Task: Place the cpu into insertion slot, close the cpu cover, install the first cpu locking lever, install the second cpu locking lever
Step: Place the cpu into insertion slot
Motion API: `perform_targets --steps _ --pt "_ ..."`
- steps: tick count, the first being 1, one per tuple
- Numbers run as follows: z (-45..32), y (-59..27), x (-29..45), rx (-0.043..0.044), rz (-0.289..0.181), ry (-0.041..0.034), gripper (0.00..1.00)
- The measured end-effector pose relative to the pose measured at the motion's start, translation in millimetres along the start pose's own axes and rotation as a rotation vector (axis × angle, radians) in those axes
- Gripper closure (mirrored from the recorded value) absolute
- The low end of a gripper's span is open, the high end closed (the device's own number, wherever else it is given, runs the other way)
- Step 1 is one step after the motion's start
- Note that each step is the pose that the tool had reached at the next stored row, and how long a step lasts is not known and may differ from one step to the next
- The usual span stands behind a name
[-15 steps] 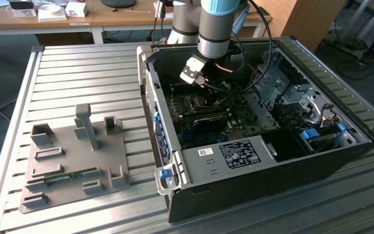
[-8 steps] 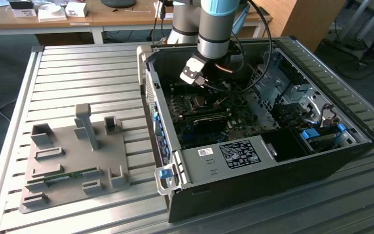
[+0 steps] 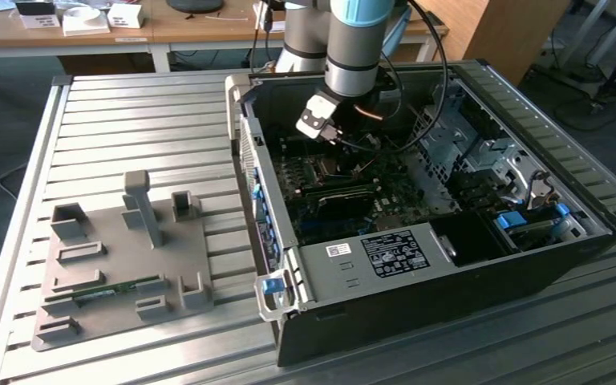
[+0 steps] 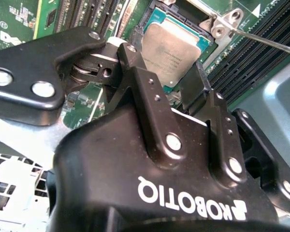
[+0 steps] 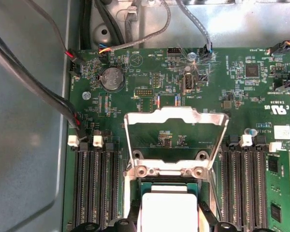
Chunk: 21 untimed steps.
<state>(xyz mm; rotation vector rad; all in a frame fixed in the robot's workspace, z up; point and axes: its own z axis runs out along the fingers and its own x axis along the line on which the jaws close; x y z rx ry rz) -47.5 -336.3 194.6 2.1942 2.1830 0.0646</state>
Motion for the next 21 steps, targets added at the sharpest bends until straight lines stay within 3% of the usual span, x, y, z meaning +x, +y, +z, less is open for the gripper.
perform_targets --steps 14,21 --pt "1.2 -0.3 0.0 0.0000 0.001 0.0019 0.46" --pt "1.2 -1.0 0.0 0.0000 0.002 0.0066 0.46"
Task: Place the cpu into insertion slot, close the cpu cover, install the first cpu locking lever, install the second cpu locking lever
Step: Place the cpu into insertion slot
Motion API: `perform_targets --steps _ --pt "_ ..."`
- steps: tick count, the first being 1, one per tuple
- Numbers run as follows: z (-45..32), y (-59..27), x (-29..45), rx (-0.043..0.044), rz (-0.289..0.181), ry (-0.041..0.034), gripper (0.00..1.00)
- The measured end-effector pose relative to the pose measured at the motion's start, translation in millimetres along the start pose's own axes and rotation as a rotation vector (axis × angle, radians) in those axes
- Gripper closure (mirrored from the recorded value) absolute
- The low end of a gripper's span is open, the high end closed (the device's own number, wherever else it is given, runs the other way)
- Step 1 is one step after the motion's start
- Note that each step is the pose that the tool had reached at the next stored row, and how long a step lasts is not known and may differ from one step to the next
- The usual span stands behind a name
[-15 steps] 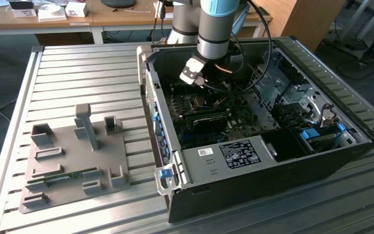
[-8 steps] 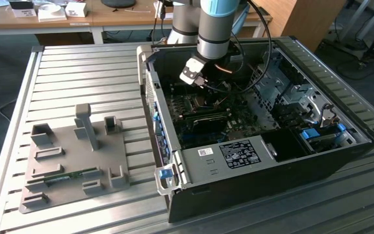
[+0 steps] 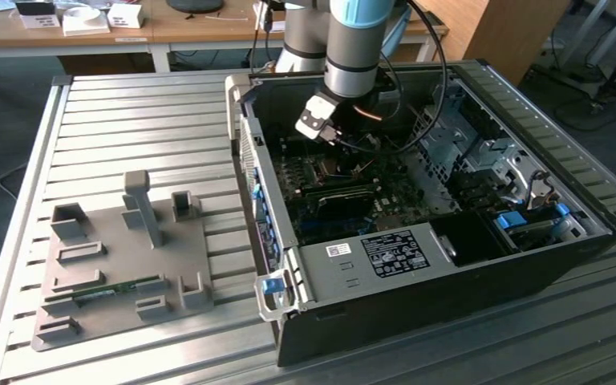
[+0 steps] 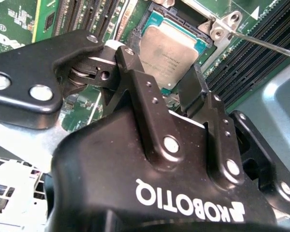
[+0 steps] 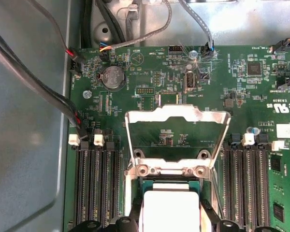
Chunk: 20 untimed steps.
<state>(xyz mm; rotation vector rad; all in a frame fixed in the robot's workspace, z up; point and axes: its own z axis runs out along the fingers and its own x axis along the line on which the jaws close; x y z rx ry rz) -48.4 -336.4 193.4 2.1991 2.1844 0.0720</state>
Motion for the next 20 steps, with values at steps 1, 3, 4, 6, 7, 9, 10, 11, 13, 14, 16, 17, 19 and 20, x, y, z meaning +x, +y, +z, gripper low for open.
perform_targets --steps 1,3,4,6,7,9,10,11,13,14,16,17,19,20 --pt "-0.1 -0.1 0.0 0.0001 0.000 0.0006 0.46" --pt "-0.1 -0.2 0.0 0.0001 0.002 0.0023 0.46" --pt "-0.1 -0.2 0.0 0.0000 0.002 0.0025 0.46" --pt "-0.1 -0.2 0.0 0.0000 0.003 0.0027 0.46" --pt "-0.1 -0.2 0.0 -0.0001 0.004 0.0028 0.46" --pt "-0.2 -0.2 0.0 0.0000 0.004 0.0027 0.46" --pt "-0.2 -0.2 0.0 0.0000 0.004 0.0026 0.46" --pt "-0.2 -0.1 0.0 0.0015 0.004 0.0026 0.46" --pt "-0.1 0.1 0.0 0.0120 0.004 0.0025 0.46" --pt "-0.1 0.0 0.0 0.0129 0.004 0.0024 0.46" --pt "-0.1 0.0 0.0 0.0145 0.004 0.0024 0.46" --pt "-0.1 0.0 0.0 0.0154 0.004 0.0025 0.46" --pt "-0.1 0.0 0.0 0.0169 0.004 0.0024 0.46" --pt "0.0 0.1 0.0 0.0195 0.004 0.0025 0.46"
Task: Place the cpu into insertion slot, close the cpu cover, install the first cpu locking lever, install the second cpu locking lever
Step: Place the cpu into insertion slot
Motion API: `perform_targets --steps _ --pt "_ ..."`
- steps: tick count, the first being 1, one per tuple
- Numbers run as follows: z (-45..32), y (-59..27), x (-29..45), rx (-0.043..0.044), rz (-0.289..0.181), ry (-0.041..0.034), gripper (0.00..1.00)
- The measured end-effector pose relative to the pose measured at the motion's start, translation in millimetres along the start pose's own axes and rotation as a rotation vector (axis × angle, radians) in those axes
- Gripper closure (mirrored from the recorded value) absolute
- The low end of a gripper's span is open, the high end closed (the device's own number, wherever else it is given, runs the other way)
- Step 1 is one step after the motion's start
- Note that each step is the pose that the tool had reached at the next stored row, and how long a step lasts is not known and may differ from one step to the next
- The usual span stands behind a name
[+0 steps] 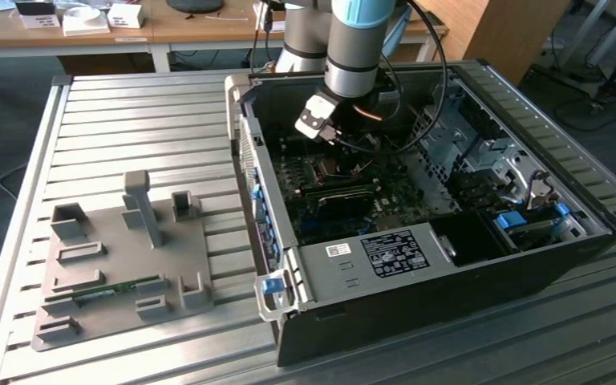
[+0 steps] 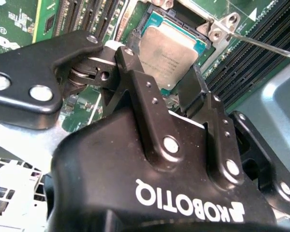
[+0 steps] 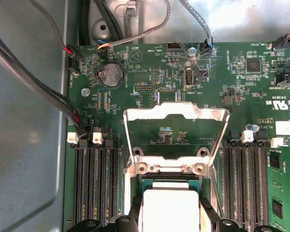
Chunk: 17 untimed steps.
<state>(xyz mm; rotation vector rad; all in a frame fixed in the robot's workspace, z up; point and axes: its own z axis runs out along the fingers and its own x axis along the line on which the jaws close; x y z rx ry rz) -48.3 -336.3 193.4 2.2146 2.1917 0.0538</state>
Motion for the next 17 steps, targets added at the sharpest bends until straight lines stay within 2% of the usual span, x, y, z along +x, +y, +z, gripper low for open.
perform_targets --steps 1,3,17 --pt "0.2 0.1 0.1 0.0065 0.000 0.0004 0.46" --pt "-0.2 -0.2 -0.1 0.0088 0.000 -0.0003 0.46" --pt "-2.2 0.2 0.0 0.0098 0.000 -0.0001 0.46"
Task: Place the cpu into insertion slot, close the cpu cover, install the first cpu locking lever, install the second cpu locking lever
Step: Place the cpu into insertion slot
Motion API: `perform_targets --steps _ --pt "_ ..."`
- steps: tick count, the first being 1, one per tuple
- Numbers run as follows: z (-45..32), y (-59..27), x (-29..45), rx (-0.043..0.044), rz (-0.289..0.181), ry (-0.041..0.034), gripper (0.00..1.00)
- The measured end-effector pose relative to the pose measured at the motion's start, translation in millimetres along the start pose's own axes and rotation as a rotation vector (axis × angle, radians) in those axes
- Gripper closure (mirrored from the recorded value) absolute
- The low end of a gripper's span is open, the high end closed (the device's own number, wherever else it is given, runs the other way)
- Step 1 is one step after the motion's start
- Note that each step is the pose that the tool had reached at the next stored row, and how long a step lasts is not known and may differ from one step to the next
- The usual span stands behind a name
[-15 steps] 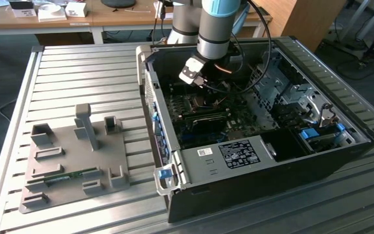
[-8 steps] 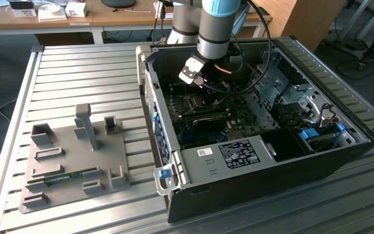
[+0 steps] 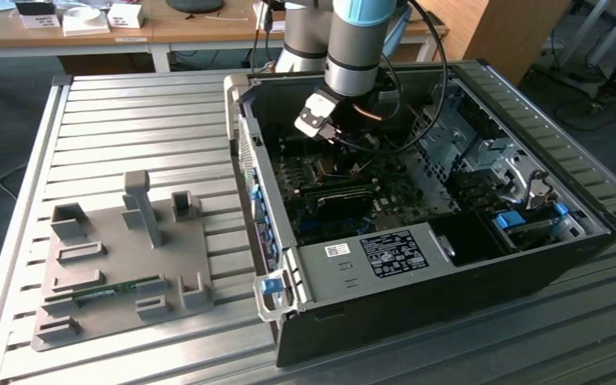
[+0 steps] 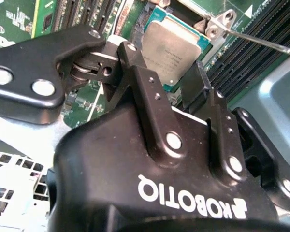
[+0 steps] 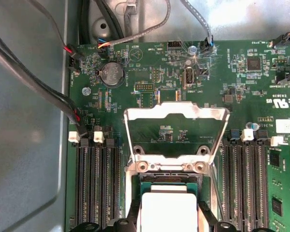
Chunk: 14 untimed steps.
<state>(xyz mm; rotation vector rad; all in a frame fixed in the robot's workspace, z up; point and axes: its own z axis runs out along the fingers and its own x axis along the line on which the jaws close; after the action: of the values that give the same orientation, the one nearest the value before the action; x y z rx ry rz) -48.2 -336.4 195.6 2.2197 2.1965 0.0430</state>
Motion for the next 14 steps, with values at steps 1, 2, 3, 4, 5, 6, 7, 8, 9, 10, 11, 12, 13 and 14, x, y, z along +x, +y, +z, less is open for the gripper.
perform_targets --steps 1,2,3,4,5,6,7,8,9,10,11,12,13,14 --pt "0.0 0.3 -0.1 0.0001 0.000 -0.0002 0.46" --pt "0.0 0.8 -0.1 0.0001 0.000 -0.0002 0.46" --pt "0.1 1.3 -0.1 0.0001 0.000 -0.0001 0.46" --pt "0.2 1.6 0.0 0.0000 0.000 0.0000 0.46" --pt "0.2 1.6 0.0 0.0000 0.000 0.0000 0.46" --pt "0.2 1.6 0.0 0.0000 0.000 0.0000 0.46" --pt "0.2 1.8 -0.1 0.0000 0.000 -0.0001 0.46" --pt "0.2 1.9 -0.2 0.0001 0.000 -0.0001 0.46" --pt "0.2 1.9 -0.5 0.0001 0.000 -0.0001 0.46" --pt "0.2 1.9 -0.6 0.0000 0.000 0.0000 0.46" --pt "0.2 1.9 -0.7 0.0000 0.000 0.0000 0.46" --pt "0.2 1.9 -0.9 0.0000 0.000 -0.0001 0.46" --pt "0.2 1.9 -0.9 0.0000 0.000 -0.0001 0.46" --pt "0.2 1.9 -0.9 0.0001 0.000 -0.0001 0.46"
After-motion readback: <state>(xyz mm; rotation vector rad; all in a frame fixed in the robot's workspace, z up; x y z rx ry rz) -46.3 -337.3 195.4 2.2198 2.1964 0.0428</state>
